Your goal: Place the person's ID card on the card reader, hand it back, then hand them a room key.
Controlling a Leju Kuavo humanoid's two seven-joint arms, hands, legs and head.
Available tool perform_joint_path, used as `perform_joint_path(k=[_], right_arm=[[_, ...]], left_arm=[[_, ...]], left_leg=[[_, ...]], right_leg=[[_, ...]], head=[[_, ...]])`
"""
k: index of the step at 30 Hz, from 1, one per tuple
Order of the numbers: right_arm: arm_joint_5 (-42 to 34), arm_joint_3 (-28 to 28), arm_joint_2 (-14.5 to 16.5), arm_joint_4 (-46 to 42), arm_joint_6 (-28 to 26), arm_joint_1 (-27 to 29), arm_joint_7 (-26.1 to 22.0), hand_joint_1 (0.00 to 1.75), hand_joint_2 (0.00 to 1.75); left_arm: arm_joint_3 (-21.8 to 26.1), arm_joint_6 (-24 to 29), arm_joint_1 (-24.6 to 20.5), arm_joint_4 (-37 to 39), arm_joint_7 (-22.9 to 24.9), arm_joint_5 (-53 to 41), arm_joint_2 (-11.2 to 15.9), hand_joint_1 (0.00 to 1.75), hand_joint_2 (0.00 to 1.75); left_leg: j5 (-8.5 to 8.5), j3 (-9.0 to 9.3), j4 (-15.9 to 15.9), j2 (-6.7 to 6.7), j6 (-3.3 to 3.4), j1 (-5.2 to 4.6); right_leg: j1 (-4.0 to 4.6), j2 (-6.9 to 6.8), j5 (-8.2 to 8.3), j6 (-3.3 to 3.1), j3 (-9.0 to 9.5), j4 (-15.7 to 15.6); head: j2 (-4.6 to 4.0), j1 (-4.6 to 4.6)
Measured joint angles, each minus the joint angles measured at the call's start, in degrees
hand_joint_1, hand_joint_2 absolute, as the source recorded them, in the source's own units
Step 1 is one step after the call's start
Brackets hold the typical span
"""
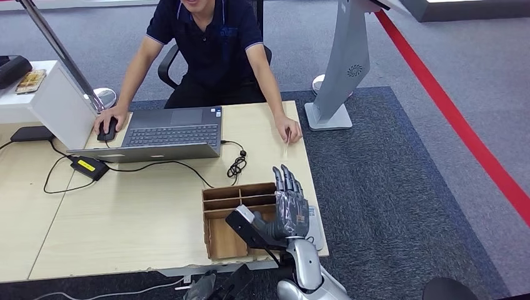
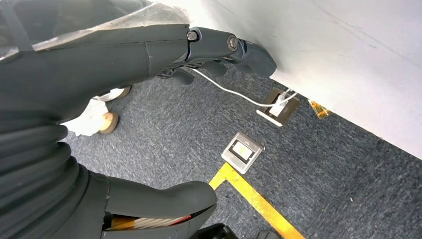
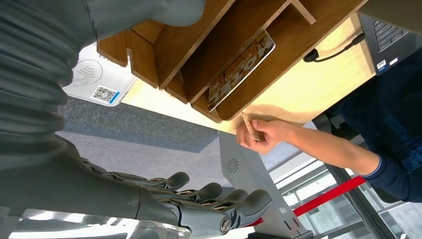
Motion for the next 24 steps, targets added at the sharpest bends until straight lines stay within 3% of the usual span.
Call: perform_joint_path(k=[24], right_arm=[[0.2, 0.0, 0.5, 0.7, -1.0, -1.0, -0.3, 0.0, 1.75]], left_arm=[[1.5, 0.4, 0.1, 0.0, 0.1, -0.7, -0.3, 0.0, 1.75]], left_leg=[[0.0, 0.0, 0.0, 0.0, 0.0, 0.0]], right_leg=[[0.0, 0.0, 0.0, 0.0, 0.0, 0.0]], head=[[0.0, 0.0]])
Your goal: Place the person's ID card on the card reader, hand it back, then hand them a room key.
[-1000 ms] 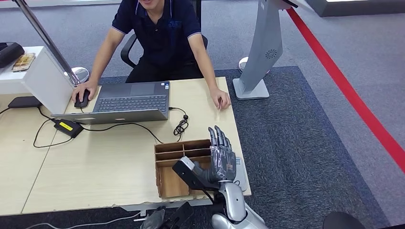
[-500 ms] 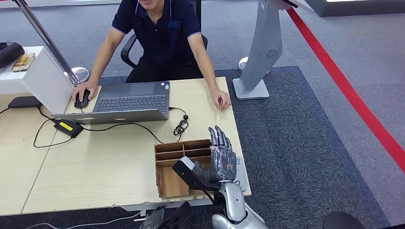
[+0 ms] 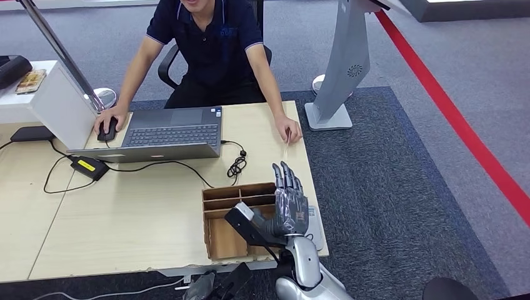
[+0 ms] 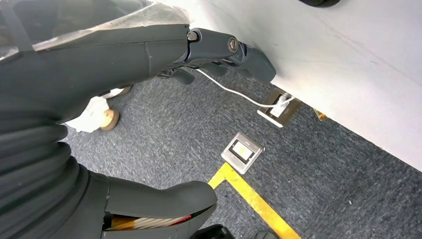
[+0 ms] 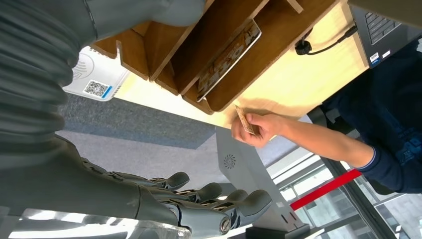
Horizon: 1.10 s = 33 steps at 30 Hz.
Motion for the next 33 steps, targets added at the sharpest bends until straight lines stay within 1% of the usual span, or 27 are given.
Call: perform_joint_path(k=[11, 14, 16, 18, 20, 22, 33], right_arm=[[0.2, 0.0, 0.5, 0.6, -0.3, -0.9, 0.0, 0.0, 1.75], [0.2, 0.0, 0.5, 0.8, -0.3, -1.0, 0.1, 0.0, 1.75], [0.3, 0.0, 0.4, 0.8, 0.0, -0.9, 0.2, 0.0, 1.75], [0.4, 0.0, 0.1, 0.5, 0.6, -0.4, 0.2, 0.0, 1.75], [0.5, 0.0, -0.4, 0.1, 1.0, 0.1, 0.1, 0.0, 1.75], [0.6, 0.0, -0.5, 0.0, 1.1, 0.3, 0.0, 0.0, 1.75], [1.1, 0.0, -0.5, 0.2, 1.1, 0.3, -0.5, 0.0, 1.75]], left_arm=[[0.5, -0.2, 0.0, 0.0, 0.0, -0.7, -0.1, 0.0, 1.75], [0.6, 0.7, 0.0, 0.0, 0.9, -0.3, -0.1, 0.0, 1.75], [1.1, 2.8, 0.9, 0.0, 0.3, 1.0, 0.3, 0.0, 1.75], [1.8, 4.9, 2.9, -0.2, -1.9, 2.2, 1.2, 0.0, 1.75], [2.4, 5.7, 4.8, -0.4, -3.2, 2.7, 2.1, 0.0, 1.75], [2.7, 5.8, 5.8, -0.5, -3.6, 2.8, 2.6, 0.0, 1.75], [3.1, 5.6, 5.9, -0.5, -3.5, 2.7, 3.0, 0.0, 1.75]], left_leg=[[0.0, 0.0, 0.0, 0.0, 0.0, 0.0], [0.0, -0.02, 0.0, 0.0, 0.0, 0.0], [-0.01, 0.0, 0.0, 0.02, -0.01, 0.0], [-0.03, 0.04, 0.0, 0.07, -0.02, 0.01], [-0.03, 0.01, 0.0, 0.11, -0.02, 0.01], [-0.03, -0.04, 0.0, 0.1, -0.02, 0.01], [-0.01, -0.06, 0.0, 0.12, -0.02, 0.0]], right_leg=[[0.0, 0.0, 0.0, 0.0, 0.0, 0.0], [0.0, 0.0, 0.0, 0.0, -0.01, 0.0], [0.0, 0.06, 0.0, 0.0, 0.0, 0.0], [0.0, 0.14, -0.01, -0.01, -0.01, 0.0], [0.01, 0.17, -0.01, -0.01, -0.07, 0.0], [0.01, 0.17, -0.01, -0.01, -0.12, 0.0], [0.0, 0.17, 0.02, -0.01, -0.1, 0.0]], head=[[0.0, 0.01], [0.0, 0.01], [0.0, 0.0], [0.0, 0.01], [0.0, 0.02], [0.0, 0.02], [0.0, 0.03]])
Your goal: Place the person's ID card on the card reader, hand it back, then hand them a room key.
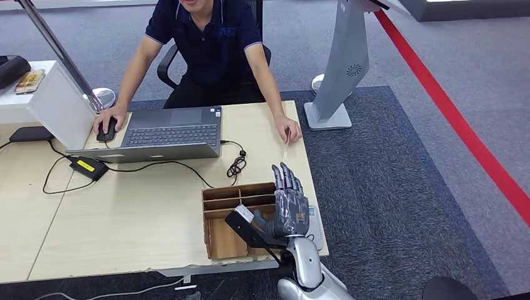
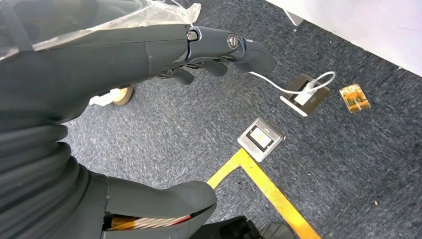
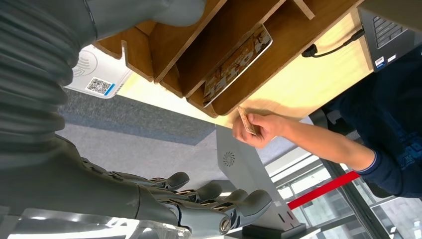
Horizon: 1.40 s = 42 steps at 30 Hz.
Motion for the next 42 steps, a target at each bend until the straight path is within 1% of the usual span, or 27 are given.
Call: perform_joint_path(k=[29, 42], right_arm=[[0.8, -0.4, 0.1, 0.5, -1.2, -0.4, -0.2, 0.0, 1.75], [0.9, -0.4, 0.9, 1.7, -2.2, -1.3, -0.7, 0.0, 1.75]], left_arm=[[0.0, -0.1, -0.1, 0.0, -0.6, -0.1, 0.0, 0.0, 1.75], [0.0, -0.6, -0.2, 0.0, -0.9, -0.4, 0.0, 0.0, 1.75]], left_leg=[[0.0, 0.0, 0.0, 0.0, 0.0, 0.0], [0.0, 0.0, 0.0, 0.0, 0.0, 0.0]], right_leg=[[0.0, 0.0, 0.0, 0.0, 0.0, 0.0], [0.0, 0.0, 0.0, 0.0, 0.0, 0.0]], head=[[0.0, -0.02], [0.0, -0.01]])
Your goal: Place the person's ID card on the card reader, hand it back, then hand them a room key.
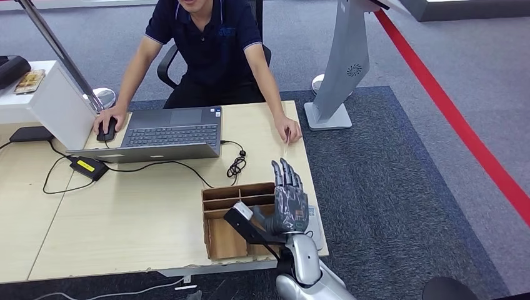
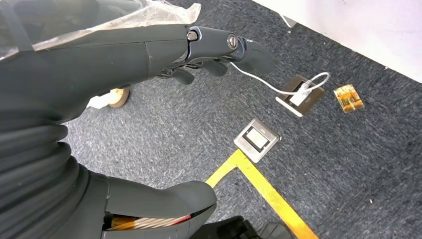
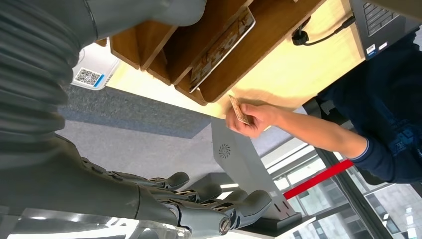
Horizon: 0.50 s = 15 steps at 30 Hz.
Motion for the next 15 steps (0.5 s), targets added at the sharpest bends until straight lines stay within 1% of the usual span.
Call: perform_joint_path(k=[15], right_arm=[[-0.4, 0.0, 0.3, 1.1, -0.1, -0.6, 0.0, 0.0, 1.75]], left_arm=[[0.0, -0.3, -0.1, 0.0, -0.1, -0.1, 0.0, 0.0, 1.75]], left_leg=[[0.0, 0.0, 0.0, 0.0, 0.0, 0.0]], right_leg=[[0.0, 0.0, 0.0, 0.0, 0.0, 0.0]], head=[[0.0, 0.0]])
